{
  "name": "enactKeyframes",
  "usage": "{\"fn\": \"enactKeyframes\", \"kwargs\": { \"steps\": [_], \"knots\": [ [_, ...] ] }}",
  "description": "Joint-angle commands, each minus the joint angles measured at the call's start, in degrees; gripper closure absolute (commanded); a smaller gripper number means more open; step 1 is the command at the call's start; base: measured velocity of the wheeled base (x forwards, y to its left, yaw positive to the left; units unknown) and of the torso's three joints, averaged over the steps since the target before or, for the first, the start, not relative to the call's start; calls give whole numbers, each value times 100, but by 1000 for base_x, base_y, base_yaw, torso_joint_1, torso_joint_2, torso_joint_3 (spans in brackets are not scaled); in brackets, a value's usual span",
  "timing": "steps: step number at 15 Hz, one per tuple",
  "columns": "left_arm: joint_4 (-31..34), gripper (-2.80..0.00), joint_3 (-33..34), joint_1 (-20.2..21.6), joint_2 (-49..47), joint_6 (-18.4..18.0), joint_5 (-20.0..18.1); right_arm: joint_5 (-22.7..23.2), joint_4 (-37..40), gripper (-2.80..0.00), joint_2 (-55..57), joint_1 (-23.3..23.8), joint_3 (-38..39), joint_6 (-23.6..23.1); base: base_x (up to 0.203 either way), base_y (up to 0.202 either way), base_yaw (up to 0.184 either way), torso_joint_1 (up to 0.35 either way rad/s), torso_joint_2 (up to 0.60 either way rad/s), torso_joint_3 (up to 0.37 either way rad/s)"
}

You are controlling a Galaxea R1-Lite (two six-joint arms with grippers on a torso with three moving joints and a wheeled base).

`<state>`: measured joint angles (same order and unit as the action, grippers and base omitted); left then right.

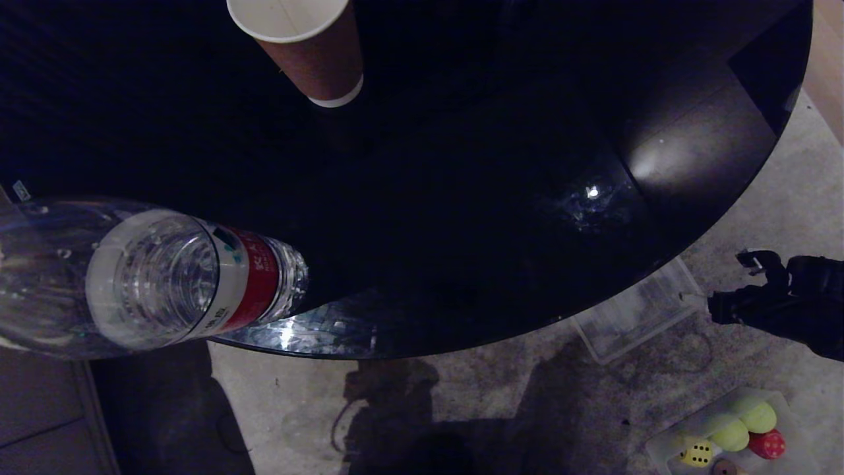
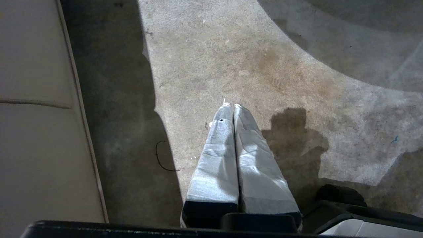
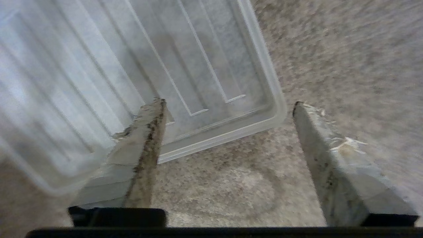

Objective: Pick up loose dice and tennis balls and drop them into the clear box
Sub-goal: Close the lid

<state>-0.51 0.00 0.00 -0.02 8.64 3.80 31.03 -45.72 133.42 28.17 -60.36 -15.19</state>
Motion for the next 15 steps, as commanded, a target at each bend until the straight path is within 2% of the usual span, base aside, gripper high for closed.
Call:
{"fn": "enactKeyframes", "kwargs": {
  "steps": [1, 5, 8, 15],
  "knots": [
    [-2, 0, 0, 0, 10, 6, 1, 280, -33, -280, 134, 189, -103, -29, 0, 0, 0, 0, 0, 0],
    [-2, 0, 0, 0, 2, 6, 7, 552, 10, -280, 403, 294, -427, -333, 0, 0, 0, 0, 0, 0],
    [-2, 0, 0, 0, 2, 6, 7, 854, 11, -280, 646, 294, -734, -385, 0, 0, 0, 0, 0, 0],
    [-2, 0, 0, 0, 2, 6, -2, 1024, 19, -280, 1077, 333, -1273, -446, 0, 0, 0, 0, 0, 0]
  ]
}}
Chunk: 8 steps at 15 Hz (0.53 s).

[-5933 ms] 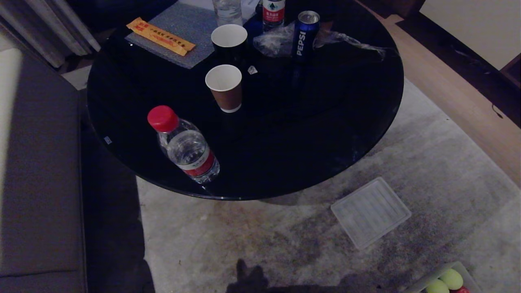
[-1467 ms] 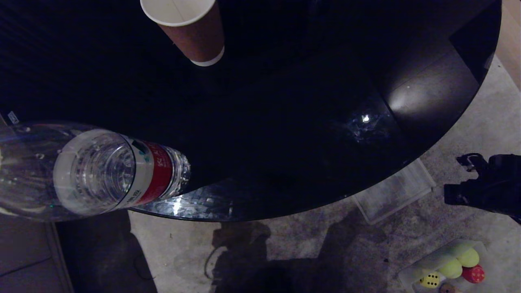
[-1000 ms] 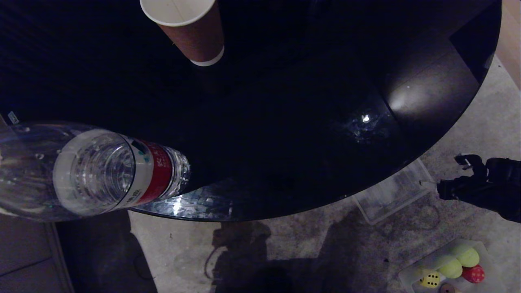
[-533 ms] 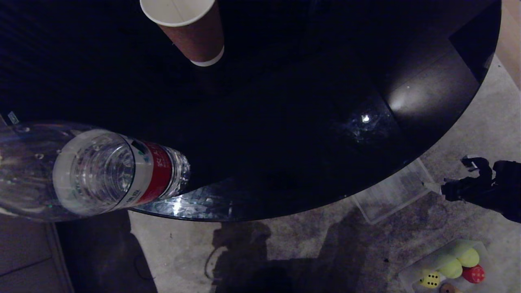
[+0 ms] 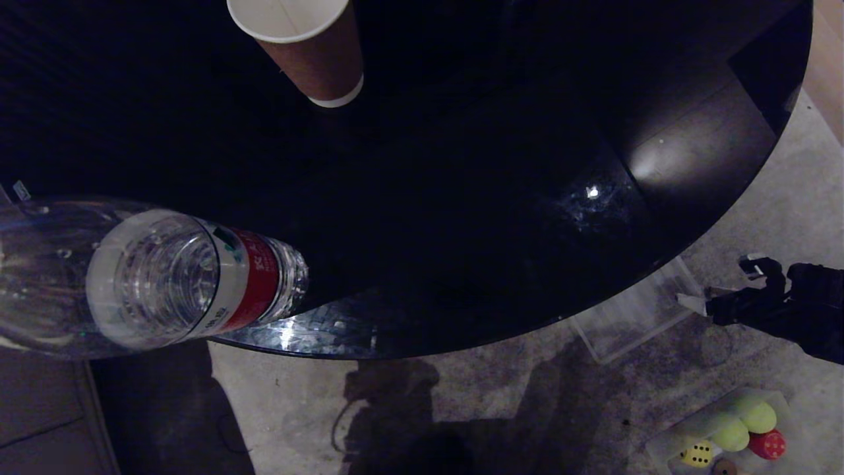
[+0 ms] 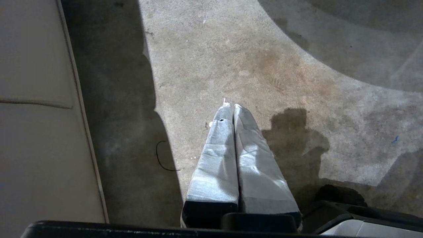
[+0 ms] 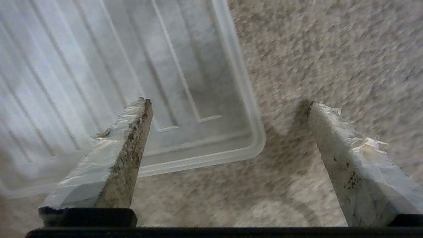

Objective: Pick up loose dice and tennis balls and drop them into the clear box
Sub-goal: Close the lid

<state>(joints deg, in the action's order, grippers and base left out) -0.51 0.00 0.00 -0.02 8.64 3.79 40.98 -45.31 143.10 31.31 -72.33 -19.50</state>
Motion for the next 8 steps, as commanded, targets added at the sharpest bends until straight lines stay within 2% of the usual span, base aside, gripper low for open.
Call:
{"fn": "enactKeyframes", "kwargs": {
  "steps": [1, 5, 8],
  "knots": [
    [-2, 0, 0, 0, 8, 6, 2, 32, -22, 0, 160, 33, -130, -53, 0, 0, 0, 0, 0, 0],
    [-2, 0, 0, 0, 11, 6, 8, 24, 98, 0, 200, 51, -185, -286, 0, 0, 0, 0, 0, 0],
    [-2, 0, 0, 0, 9, 6, 2, 15, 338, 0, 225, 93, -177, -765, 0, 0, 0, 0, 0, 0]
  ]
}}
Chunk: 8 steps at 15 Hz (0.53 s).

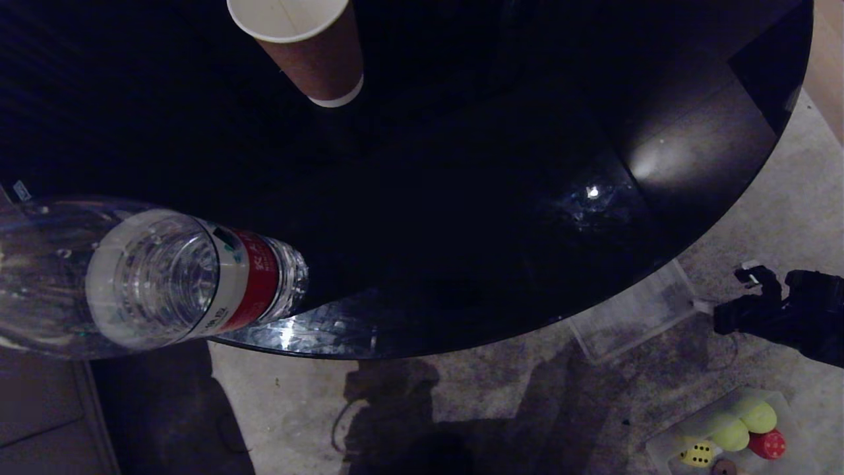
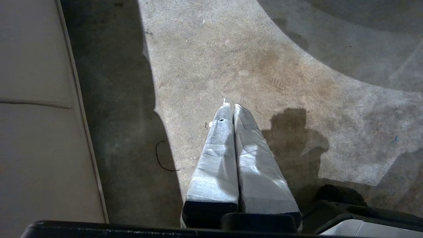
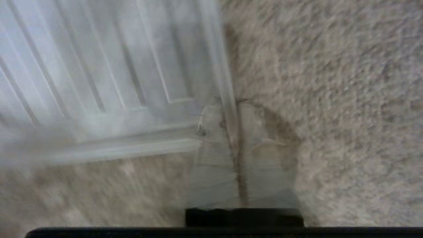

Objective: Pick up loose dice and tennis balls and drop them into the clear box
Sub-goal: Close the lid

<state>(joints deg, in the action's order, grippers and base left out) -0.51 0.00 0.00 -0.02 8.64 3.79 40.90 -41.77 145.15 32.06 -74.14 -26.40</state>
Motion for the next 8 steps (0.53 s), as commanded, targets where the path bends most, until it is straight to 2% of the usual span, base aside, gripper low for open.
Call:
{"fn": "enactKeyframes", "kwargs": {
  "steps": [1, 6, 8],
  "knots": [
    [-2, 0, 0, 0, 2, 6, 6, 23, -9, 0, 22, 29, 30, -102, 0, 0, 0, 0, 0, 0],
    [-2, 0, 0, 0, 11, 6, -1, 21, 105, 0, -453, 159, 424, -167, 0, 0, 0, 0, 0, 0],
    [-2, 0, 0, 0, 8, 6, -1, 26, 537, 0, -1002, 278, 767, -349, 0, 0, 0, 0, 0, 0]
  ]
}}
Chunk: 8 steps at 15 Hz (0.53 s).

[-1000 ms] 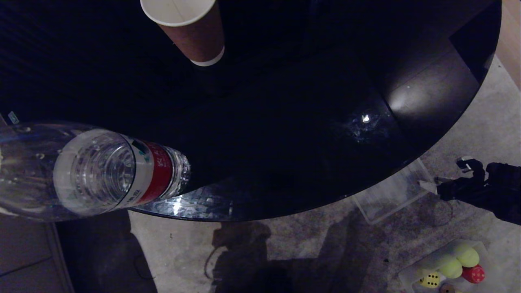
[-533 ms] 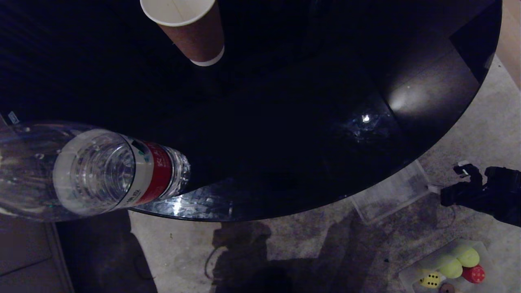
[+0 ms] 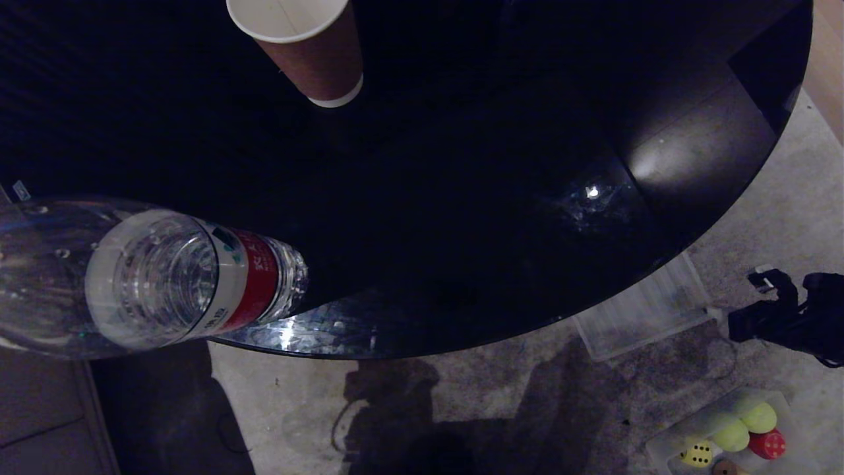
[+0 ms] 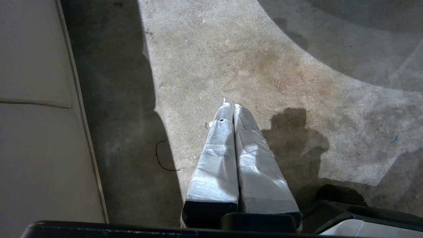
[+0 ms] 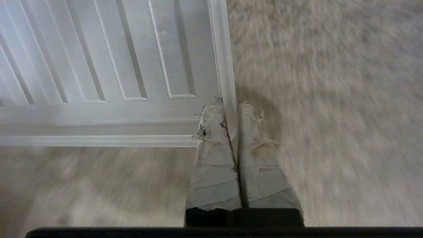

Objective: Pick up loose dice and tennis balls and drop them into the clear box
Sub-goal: Close the lid

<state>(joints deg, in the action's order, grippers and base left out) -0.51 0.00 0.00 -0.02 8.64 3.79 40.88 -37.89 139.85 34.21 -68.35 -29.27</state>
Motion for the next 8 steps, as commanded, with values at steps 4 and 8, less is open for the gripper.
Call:
{"fn": "enactKeyframes", "kwargs": {
  "steps": [4, 8],
  "knots": [
    [-2, 0, 0, 0, 8, 6, -1, 370, 2480, 0, -1750, 644, 728, -887, 0, 0, 0, 0, 0, 0],
    [-2, 0, 0, 0, 8, 6, 0, 493, 3300, 0, -2163, 1350, 1231, -1540, 0, 0, 0, 0, 0, 0]
  ]
}}
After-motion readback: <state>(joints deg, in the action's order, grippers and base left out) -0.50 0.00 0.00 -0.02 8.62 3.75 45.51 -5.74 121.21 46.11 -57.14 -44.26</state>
